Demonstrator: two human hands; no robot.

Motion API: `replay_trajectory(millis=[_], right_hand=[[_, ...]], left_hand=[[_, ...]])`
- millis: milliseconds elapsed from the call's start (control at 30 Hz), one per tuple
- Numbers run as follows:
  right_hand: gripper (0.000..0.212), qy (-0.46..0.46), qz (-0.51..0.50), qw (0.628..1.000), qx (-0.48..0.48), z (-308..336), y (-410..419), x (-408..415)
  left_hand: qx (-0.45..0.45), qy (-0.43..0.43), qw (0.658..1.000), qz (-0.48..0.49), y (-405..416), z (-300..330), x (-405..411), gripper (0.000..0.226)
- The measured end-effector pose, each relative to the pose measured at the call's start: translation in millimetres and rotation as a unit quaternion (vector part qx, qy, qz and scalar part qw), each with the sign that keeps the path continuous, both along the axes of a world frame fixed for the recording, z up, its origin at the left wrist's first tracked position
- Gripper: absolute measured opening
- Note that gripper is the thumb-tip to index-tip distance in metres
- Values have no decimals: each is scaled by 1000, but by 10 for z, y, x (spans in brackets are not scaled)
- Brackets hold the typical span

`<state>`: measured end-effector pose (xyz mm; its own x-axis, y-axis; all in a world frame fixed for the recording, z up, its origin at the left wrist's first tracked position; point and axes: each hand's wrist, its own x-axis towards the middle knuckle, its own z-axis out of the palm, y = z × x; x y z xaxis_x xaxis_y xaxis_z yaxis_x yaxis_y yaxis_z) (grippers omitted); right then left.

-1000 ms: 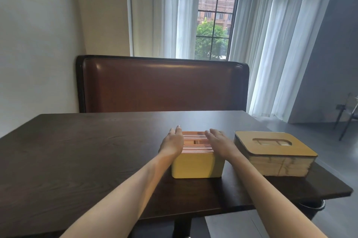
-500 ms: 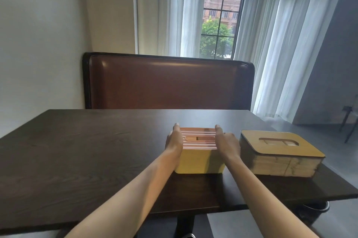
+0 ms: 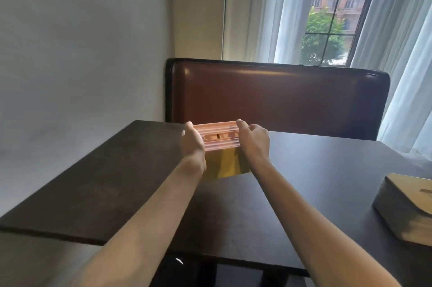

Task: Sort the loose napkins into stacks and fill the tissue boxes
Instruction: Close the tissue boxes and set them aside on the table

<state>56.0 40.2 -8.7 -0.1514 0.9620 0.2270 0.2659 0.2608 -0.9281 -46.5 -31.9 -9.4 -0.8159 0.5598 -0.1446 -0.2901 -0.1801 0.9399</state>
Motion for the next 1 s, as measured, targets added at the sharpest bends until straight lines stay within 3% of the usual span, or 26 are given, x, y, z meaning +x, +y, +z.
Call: replay_trajectory(millis=[100,233,467,533,667,767,1000], right_hand=[[89,-15,48,999,-9,5,-174,-559],[96,-30,97,994,-28,28,-392,-1208],[85,-73,173,981,-56,-132,-545,-2291],[79,-77,186,978,-61,-200,-498,-2560],[77,-73,205,974,-56,-312,-383,-3043],[78,-50,220,972,-67,-352,-343,-3331],[78,-21,238,968,-71,-491,-263,-3814]], left_hand=[[-10,16,999,35,-189,-21,-502,53],[-21,38,994,97,-401,-69,-1089,66],[-43,38,981,185,-581,-330,-2076,98],[-46,28,978,201,-571,-395,-2296,94],[-61,30,970,232,-561,-383,-2590,61],[-63,27,965,252,-528,-421,-2797,54],[-40,-4,959,280,-396,-582,-3134,91]])
